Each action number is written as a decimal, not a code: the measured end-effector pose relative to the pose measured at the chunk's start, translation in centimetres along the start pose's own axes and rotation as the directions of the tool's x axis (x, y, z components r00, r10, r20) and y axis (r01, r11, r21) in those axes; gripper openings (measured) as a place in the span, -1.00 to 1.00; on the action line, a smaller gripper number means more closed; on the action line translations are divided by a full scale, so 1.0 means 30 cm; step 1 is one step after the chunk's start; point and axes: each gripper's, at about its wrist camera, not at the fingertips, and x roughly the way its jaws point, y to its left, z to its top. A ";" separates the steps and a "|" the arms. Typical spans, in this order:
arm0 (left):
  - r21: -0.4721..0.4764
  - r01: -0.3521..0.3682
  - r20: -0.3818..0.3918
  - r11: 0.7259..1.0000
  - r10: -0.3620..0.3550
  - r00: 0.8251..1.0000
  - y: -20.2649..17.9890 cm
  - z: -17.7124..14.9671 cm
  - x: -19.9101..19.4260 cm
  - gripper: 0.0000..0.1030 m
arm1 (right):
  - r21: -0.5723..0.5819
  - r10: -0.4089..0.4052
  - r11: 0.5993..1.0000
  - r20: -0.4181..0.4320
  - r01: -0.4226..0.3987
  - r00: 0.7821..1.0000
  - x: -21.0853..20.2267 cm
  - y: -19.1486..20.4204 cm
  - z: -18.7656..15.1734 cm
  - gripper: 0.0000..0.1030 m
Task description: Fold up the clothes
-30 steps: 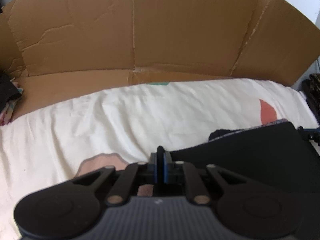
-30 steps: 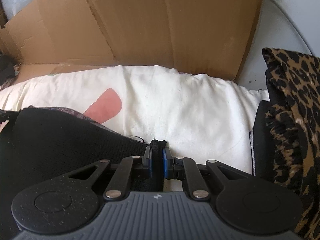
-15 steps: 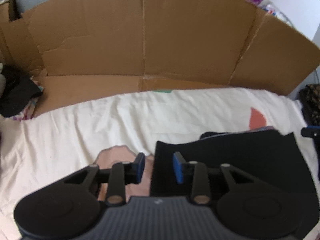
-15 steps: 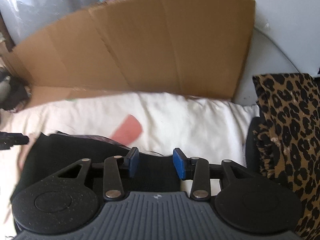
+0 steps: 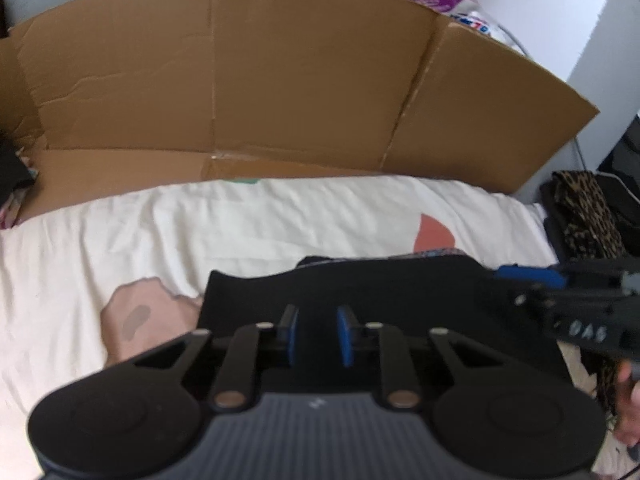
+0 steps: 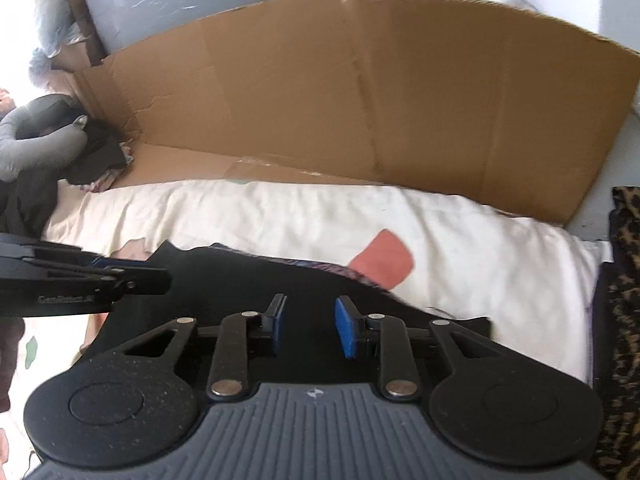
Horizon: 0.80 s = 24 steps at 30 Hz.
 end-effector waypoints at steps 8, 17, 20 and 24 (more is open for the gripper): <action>0.041 0.046 -0.014 0.998 -0.045 0.999 -0.054 0.001 0.093 -0.61 | -0.042 -0.019 0.999 -0.014 0.019 1.000 0.072 0.029 -0.008 -0.45; 0.068 0.060 0.002 0.996 -0.060 0.998 -0.036 0.002 0.193 -0.54 | -0.069 -0.016 0.998 -0.037 0.014 0.999 0.154 -0.003 -0.034 -0.49; 0.095 0.057 0.014 0.994 -0.059 0.998 -0.040 -0.010 0.217 -0.54 | -0.103 -0.017 0.995 -0.023 0.014 1.000 0.168 -0.001 -0.046 -0.49; 0.137 0.040 0.037 0.990 -0.045 0.998 -0.057 -0.027 0.223 -0.54 | -0.123 -0.020 0.992 0.004 0.020 1.000 0.174 0.000 -0.070 -0.49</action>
